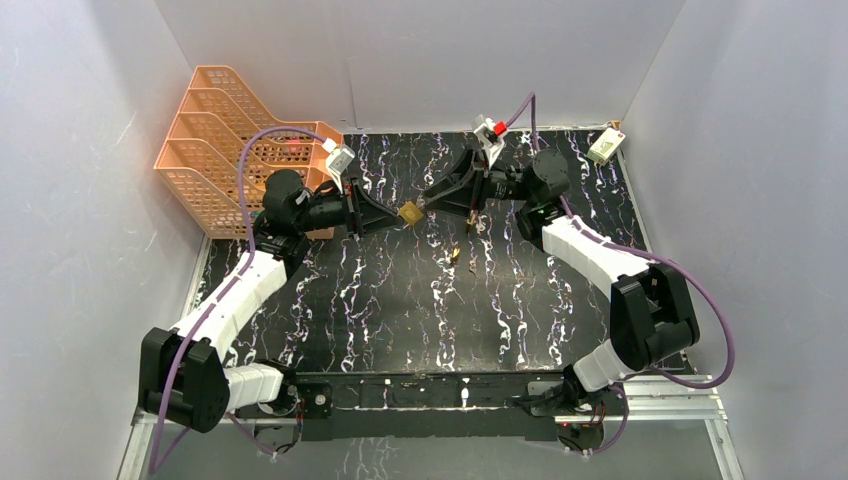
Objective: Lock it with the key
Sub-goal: Lock the lock.
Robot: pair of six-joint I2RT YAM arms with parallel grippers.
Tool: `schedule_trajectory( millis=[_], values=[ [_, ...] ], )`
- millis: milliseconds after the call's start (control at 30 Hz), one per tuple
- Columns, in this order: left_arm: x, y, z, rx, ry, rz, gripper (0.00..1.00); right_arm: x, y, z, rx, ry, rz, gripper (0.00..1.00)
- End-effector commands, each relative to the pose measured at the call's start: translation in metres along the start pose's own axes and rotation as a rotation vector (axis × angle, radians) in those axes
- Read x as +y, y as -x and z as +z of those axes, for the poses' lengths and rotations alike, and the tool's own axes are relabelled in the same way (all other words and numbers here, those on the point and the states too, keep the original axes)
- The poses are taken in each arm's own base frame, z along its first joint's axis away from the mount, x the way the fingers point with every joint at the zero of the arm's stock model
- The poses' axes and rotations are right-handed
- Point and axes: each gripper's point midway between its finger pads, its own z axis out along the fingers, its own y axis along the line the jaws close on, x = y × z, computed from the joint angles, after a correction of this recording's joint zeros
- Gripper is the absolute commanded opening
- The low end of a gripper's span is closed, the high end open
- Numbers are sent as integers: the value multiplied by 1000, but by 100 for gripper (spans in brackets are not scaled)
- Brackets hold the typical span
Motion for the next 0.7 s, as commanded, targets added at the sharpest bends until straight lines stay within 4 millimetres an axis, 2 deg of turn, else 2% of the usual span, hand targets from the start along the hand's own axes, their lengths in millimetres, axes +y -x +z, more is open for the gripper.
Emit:
schedule_trajectory(
  millis=[0,67,300,533,667],
  values=[
    [-6,8,-1,-16,-29,39,0,12,24,7,-28,49,-96,45],
    [-5,8,0,-18,-27,38,0,12,23,9,-23,58,-92,42],
    [-4,10,1,-18,-29,34,0,12,22,16,-12,74,-86,39],
    [-4,11,1,-20,-25,36,0,12,20,19,1,76,-79,23],
    [-3,12,2,-22,-23,39,0,12,18,18,6,71,-76,20]
  ],
)
